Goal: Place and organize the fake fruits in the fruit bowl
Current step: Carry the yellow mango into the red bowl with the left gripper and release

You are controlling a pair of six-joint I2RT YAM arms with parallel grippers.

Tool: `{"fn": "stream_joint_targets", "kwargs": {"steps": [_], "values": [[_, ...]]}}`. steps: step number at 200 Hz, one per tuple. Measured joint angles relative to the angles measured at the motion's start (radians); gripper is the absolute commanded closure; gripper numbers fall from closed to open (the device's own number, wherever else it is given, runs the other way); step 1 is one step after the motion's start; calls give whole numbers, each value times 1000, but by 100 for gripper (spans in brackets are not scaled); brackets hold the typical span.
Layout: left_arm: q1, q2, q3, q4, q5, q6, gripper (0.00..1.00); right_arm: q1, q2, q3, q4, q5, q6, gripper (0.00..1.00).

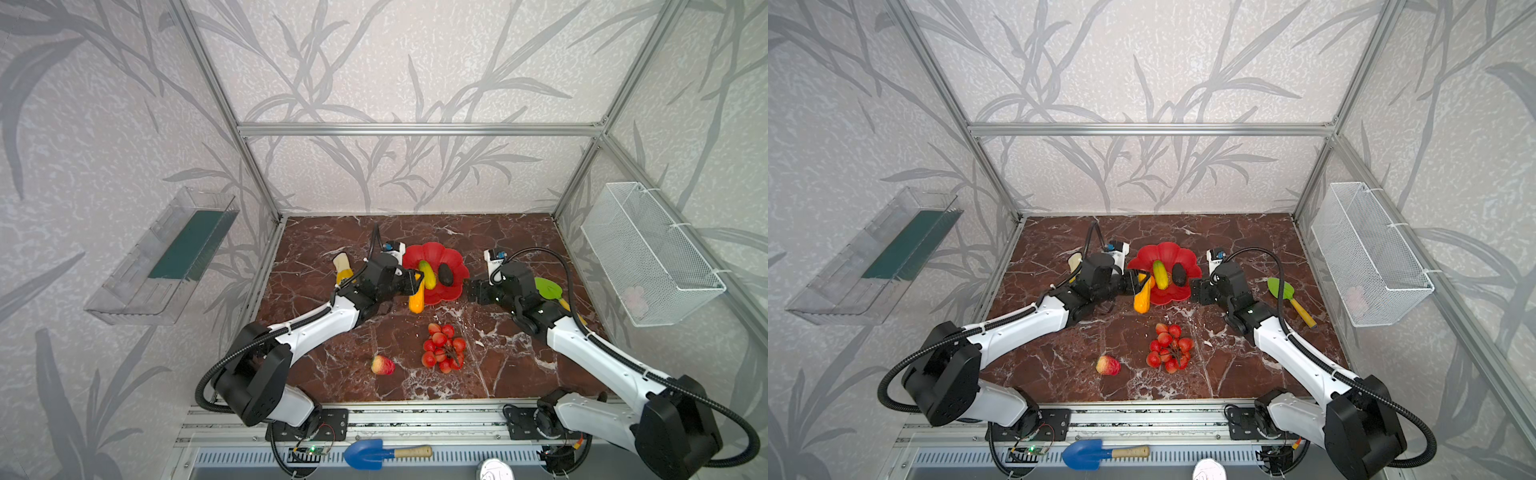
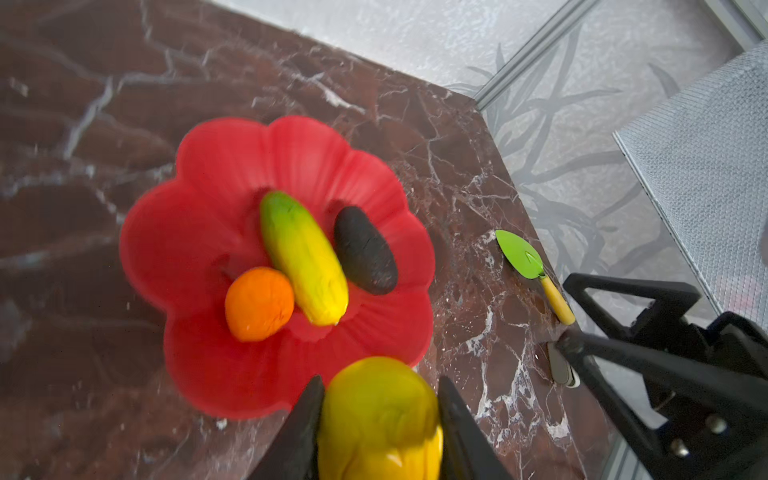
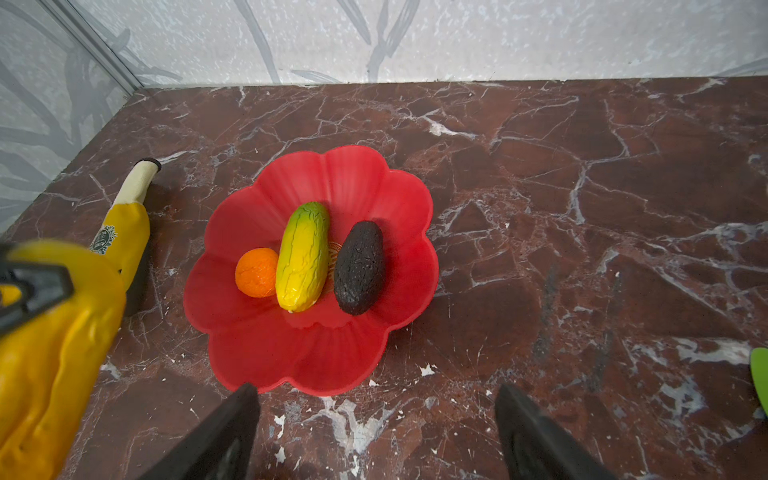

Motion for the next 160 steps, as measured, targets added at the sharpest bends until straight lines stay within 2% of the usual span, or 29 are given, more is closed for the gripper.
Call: {"fn": "stream_joint_targets", "kwargs": {"steps": [22, 51, 85, 111, 127, 142, 160], "values": [[-2, 133, 215, -110, 3, 123, 75, -3, -35, -13, -11, 1, 1, 9], [-5, 335, 428, -215, 11, 220, 75, -5, -88, -43, -29, 4, 1, 7], [-10, 529, 582, -312, 5, 294, 75, -10, -146, -66, -70, 9, 1, 6], [-23, 598, 626, -354, 5, 327, 73, -10, -187, -84, -84, 11, 0, 5], [-37, 608, 629, -370, 3, 346, 65, -10, -197, -88, -92, 17, 0, 5], [-55, 609, 633, -382, -5, 364, 50, -11, -197, -88, -96, 20, 0, 5], [-66, 609, 639, -383, -16, 372, 43, -12, -195, -88, -97, 20, -1, 5]]}}
